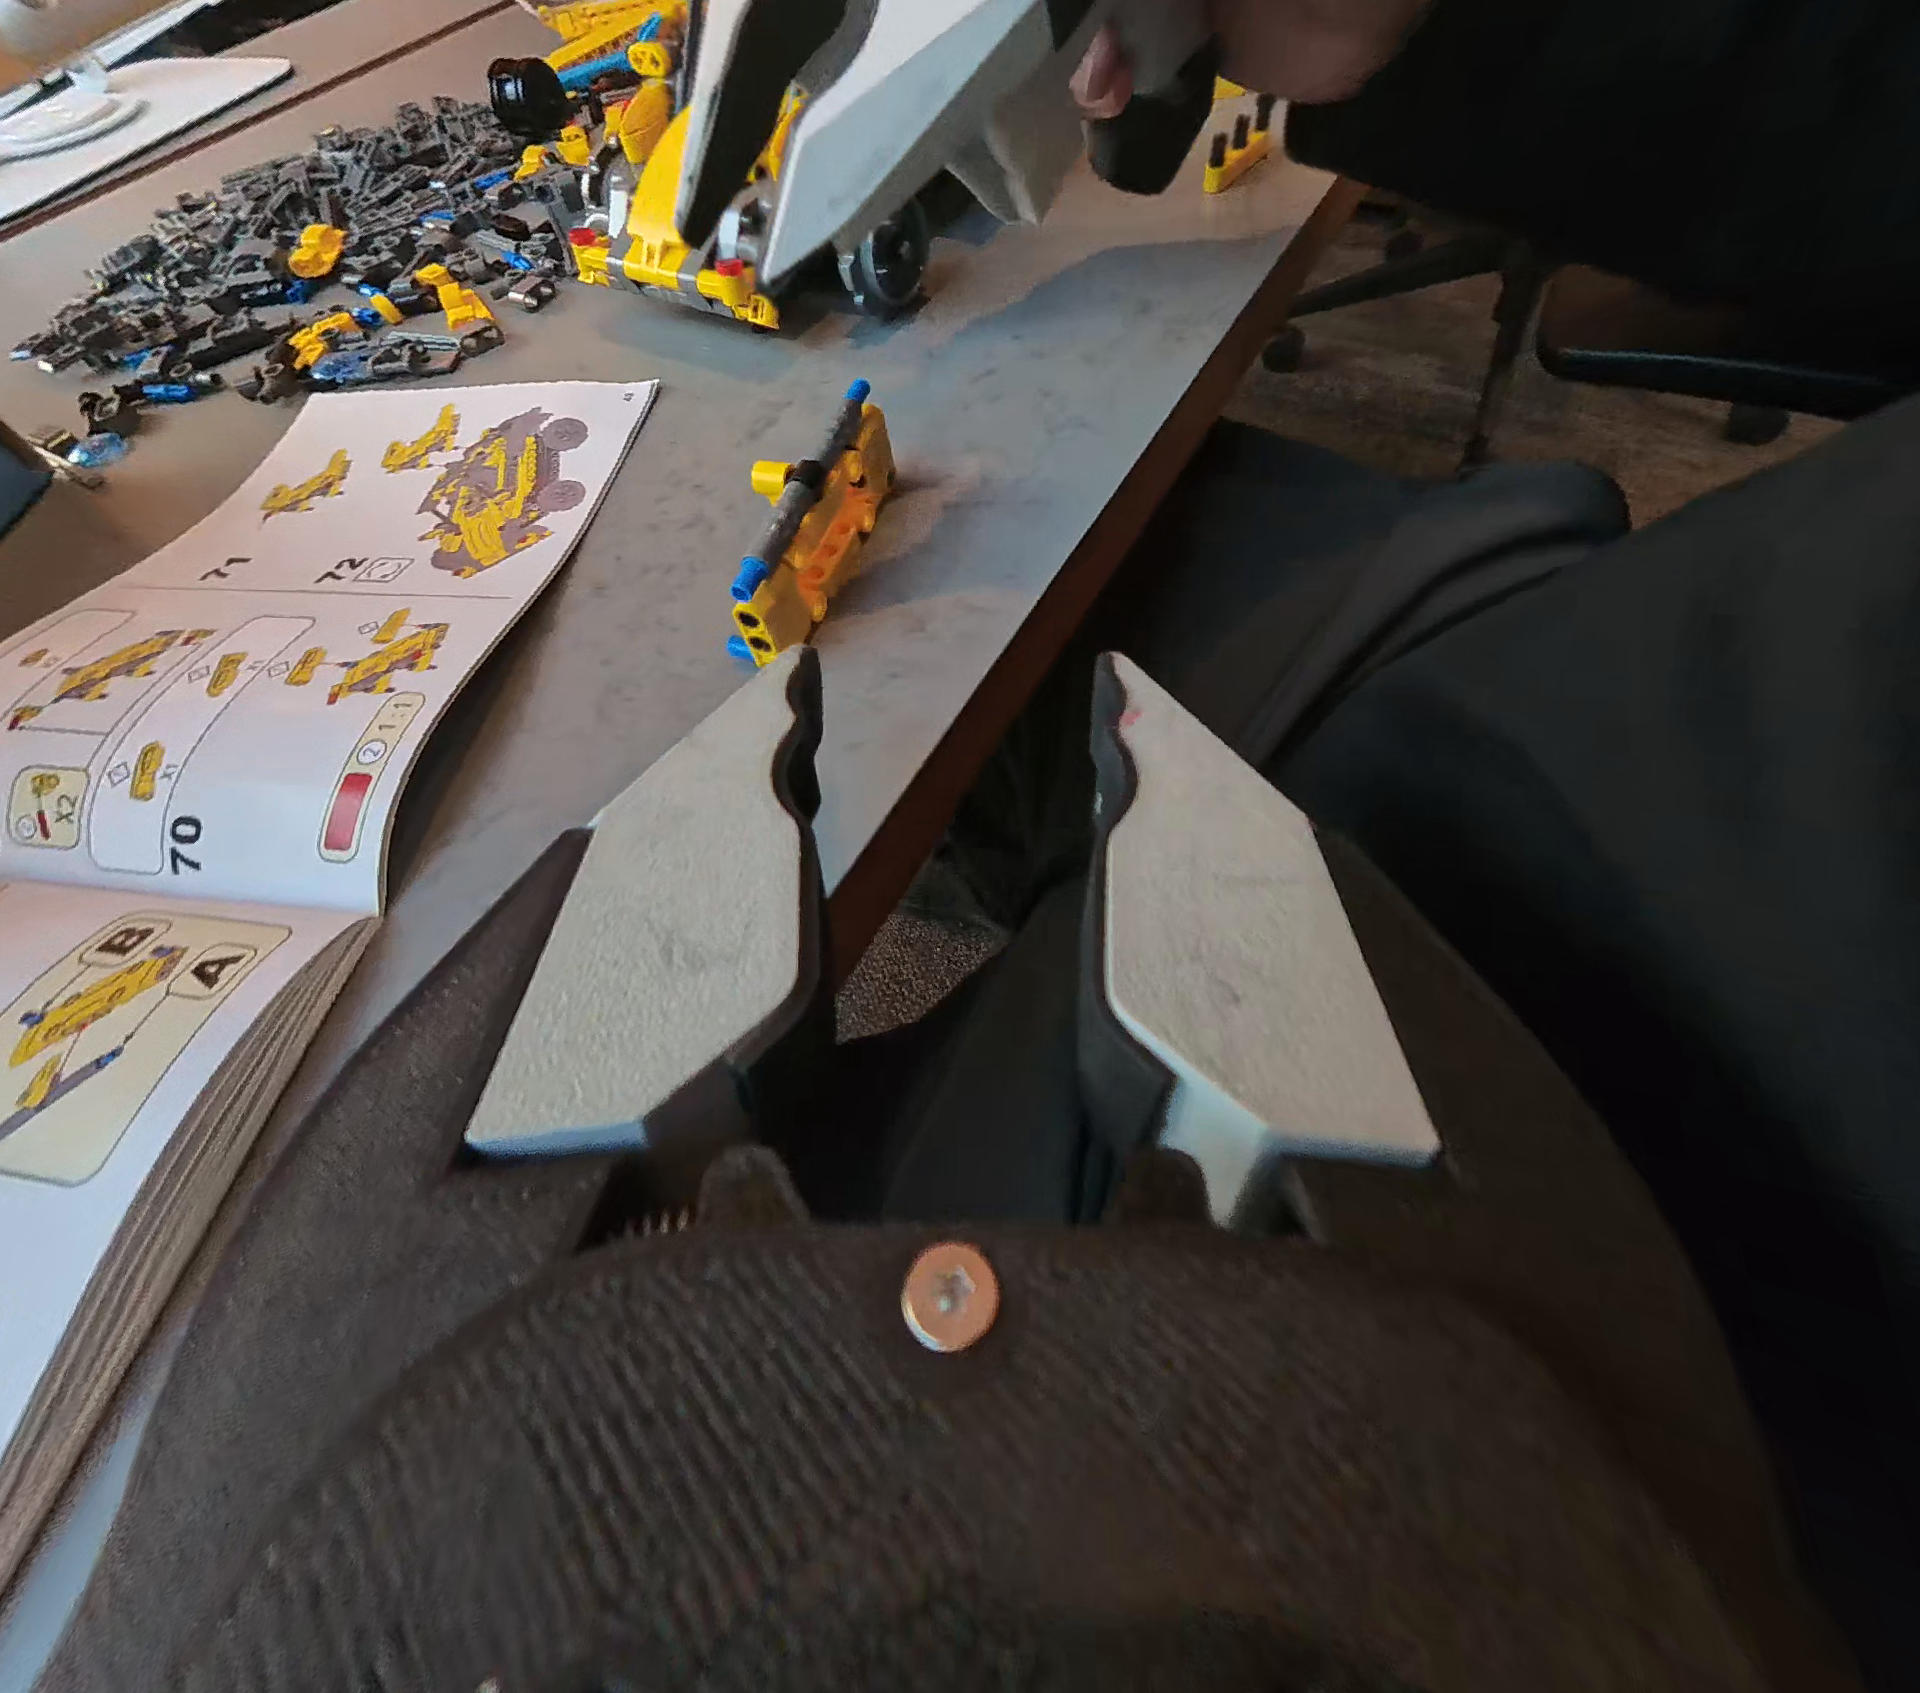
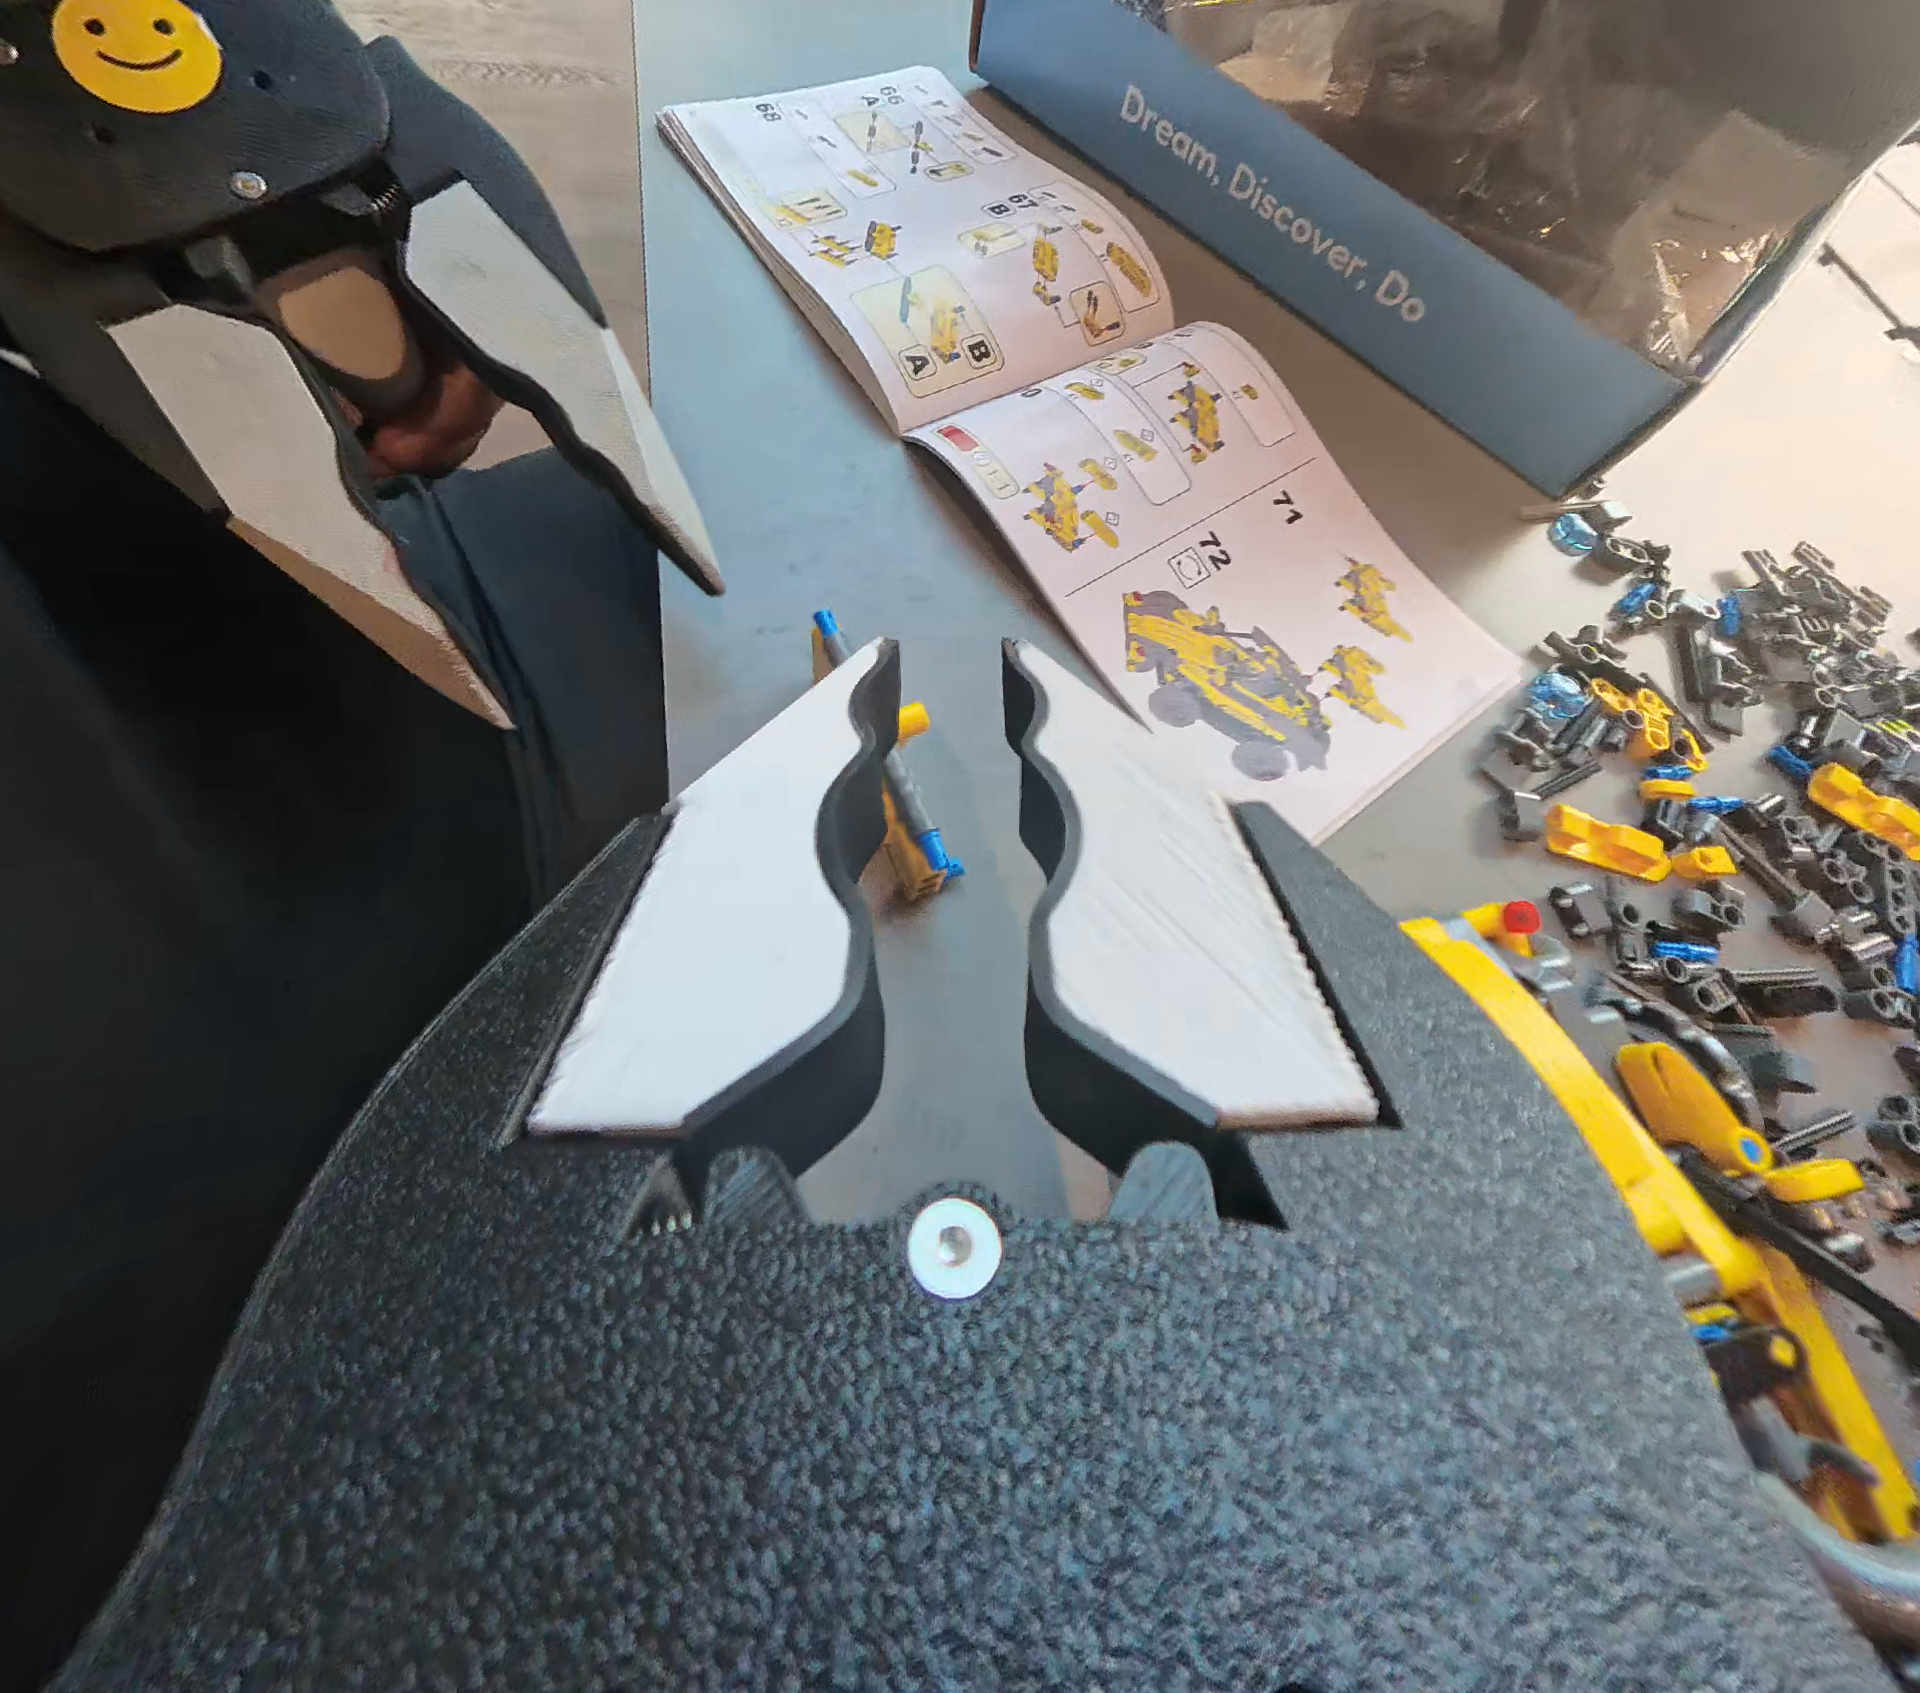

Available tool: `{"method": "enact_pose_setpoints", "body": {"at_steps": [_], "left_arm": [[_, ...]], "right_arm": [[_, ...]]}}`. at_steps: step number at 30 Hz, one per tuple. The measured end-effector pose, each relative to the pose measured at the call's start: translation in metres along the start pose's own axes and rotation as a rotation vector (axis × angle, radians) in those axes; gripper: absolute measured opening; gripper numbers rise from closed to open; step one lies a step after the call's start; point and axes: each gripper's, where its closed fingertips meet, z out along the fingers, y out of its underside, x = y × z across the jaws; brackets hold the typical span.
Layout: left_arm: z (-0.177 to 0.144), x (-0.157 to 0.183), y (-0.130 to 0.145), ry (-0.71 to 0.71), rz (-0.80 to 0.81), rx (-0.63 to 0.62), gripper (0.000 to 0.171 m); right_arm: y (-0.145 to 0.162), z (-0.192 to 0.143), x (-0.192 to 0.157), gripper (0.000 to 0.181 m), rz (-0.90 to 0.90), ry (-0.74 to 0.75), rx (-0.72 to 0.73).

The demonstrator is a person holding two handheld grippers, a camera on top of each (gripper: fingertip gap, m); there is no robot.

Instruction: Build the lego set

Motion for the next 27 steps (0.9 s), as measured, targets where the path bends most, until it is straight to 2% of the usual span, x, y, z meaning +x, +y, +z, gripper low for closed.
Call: {"method": "enact_pose_setpoints", "body": {"at_steps": [5,9,13,16,20,24,27], "left_arm": [[0.007,-0.007,-0.01,0.033,0.012,0.043,0.038],[0.016,-0.013,0.0,0.051,-0.015,0.001,0.035],[0.014,-0.013,-0.001,0.05,-0.008,0.012,0.031],[0.009,-0.013,-0.004,0.043,-0.014,0.04,0.031],[0.002,-0.017,-0.002,0.012,-0.006,0.048,0.033],[-0.006,-0.021,0.002,-0.023,-0.033,0.053,0.033],[-0.013,-0.018,0.005,-0.034,-0.068,0.052,0.032]], "right_arm": [[0.008,-0.005,-0.008,0.02,-0.029,0.033,0.013],[0.018,-0.005,-0.007,0.022,-0.039,0.076,0.034],[0.02,-0.002,-0.005,0.022,-0.022,0.105,0.088],[0.013,-0.002,-0.003,0.024,-0.08,0.151,0.115],[0.006,-0.006,0.002,0.025,-0.066,0.21,0.174],[-0.001,-0.007,-0.012,0.022,-0.018,0.119,0.169],[-0.01,-0.011,-0.012,0.025,-0.047,0.162,0.153]]}}
